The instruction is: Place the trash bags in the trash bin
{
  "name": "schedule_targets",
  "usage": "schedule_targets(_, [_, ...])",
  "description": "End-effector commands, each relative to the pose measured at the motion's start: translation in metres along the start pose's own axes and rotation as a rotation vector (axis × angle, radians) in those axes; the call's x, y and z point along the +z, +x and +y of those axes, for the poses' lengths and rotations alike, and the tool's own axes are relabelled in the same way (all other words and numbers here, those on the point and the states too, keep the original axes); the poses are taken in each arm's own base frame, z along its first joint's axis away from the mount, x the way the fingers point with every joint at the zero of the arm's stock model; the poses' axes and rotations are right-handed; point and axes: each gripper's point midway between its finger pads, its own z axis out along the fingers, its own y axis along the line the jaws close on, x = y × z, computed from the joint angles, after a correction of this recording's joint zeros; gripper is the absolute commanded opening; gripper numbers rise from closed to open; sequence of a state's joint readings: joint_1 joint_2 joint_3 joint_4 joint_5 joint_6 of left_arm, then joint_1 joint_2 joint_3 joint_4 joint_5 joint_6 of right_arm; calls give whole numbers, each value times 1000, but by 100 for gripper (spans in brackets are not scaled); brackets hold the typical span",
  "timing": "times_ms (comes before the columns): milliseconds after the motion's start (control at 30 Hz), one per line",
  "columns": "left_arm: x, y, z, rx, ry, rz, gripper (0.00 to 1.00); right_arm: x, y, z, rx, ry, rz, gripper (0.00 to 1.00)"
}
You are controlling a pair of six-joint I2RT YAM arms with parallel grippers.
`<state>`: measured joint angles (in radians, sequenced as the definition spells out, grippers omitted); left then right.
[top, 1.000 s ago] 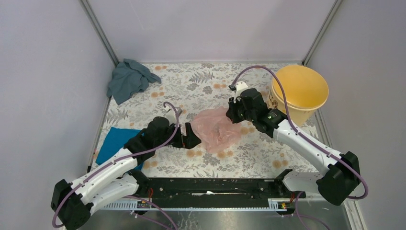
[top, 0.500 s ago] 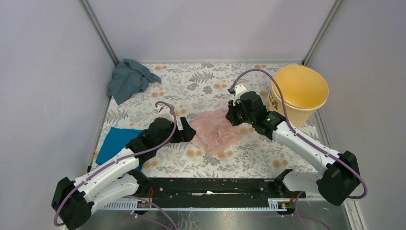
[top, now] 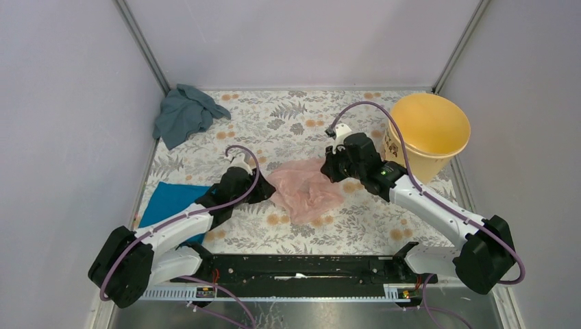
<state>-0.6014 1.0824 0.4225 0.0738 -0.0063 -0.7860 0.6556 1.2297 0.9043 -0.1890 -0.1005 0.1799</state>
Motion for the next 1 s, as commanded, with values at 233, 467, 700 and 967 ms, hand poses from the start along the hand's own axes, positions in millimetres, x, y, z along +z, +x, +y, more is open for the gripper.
schedule_targets(233, [-47, -52, 4, 26, -104, -181, 0, -4, -30, -20, 120, 168, -59, 16])
schedule_targets(467, [-71, -41, 6, -123, -45, -212, 0, -4, -26, -12, 214, 172, 40, 98])
schedule_targets(700, [-75, -35, 7, -209, -3, -228, 0, -44, 29, -3, 353, 129, 104, 100])
schedule_targets(967, [-78, -28, 2, -226, 39, -206, 0, -41, 70, 10, 624, 54, 95, 100])
